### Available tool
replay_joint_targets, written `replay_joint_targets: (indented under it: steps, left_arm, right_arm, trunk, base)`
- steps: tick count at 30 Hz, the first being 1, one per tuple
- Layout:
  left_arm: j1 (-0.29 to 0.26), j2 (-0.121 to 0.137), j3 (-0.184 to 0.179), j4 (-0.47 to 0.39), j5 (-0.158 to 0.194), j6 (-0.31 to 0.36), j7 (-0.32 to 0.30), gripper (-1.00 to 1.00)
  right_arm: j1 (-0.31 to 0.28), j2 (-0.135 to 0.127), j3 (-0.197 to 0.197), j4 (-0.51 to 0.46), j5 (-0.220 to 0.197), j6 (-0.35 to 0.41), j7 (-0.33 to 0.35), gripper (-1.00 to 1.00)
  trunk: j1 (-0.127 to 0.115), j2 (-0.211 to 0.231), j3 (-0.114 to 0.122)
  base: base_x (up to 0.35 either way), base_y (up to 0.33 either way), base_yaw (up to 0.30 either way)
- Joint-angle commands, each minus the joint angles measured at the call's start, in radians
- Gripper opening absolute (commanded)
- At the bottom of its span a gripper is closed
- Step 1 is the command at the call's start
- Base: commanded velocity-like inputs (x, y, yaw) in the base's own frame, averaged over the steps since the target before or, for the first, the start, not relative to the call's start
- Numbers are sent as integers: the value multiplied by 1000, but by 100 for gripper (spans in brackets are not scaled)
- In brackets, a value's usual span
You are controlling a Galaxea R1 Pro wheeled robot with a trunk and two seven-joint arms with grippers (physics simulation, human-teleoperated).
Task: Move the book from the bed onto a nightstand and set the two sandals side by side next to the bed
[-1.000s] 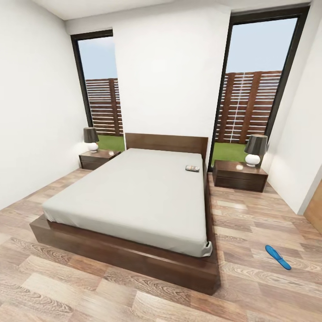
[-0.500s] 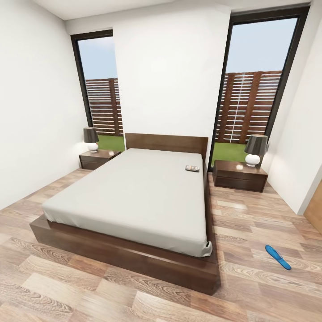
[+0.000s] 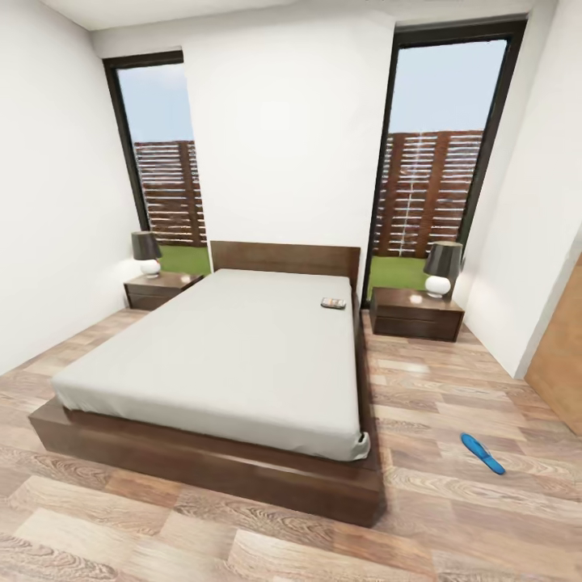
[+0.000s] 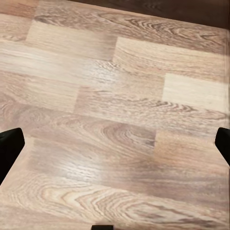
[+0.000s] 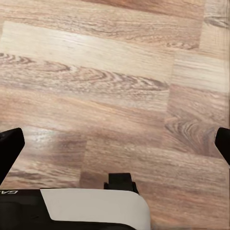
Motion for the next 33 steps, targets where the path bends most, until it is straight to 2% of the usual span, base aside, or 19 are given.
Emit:
replay_joint_targets:
  steps: [1, 33]
  left_arm:
    - [0, 0, 1, 0, 0, -3, 0, 100]
    - [0, 0, 2, 24, 2, -9, 0, 100]
  right_arm:
    - [0, 0, -1, 0, 0, -2, -1, 100]
    - [0, 0, -1, 0, 0, -3, -2, 100]
  trunk:
    - [0, 0, -1]
    - [0, 0, -1]
  base:
    - [0, 0, -269]
    - [0, 0, -274]
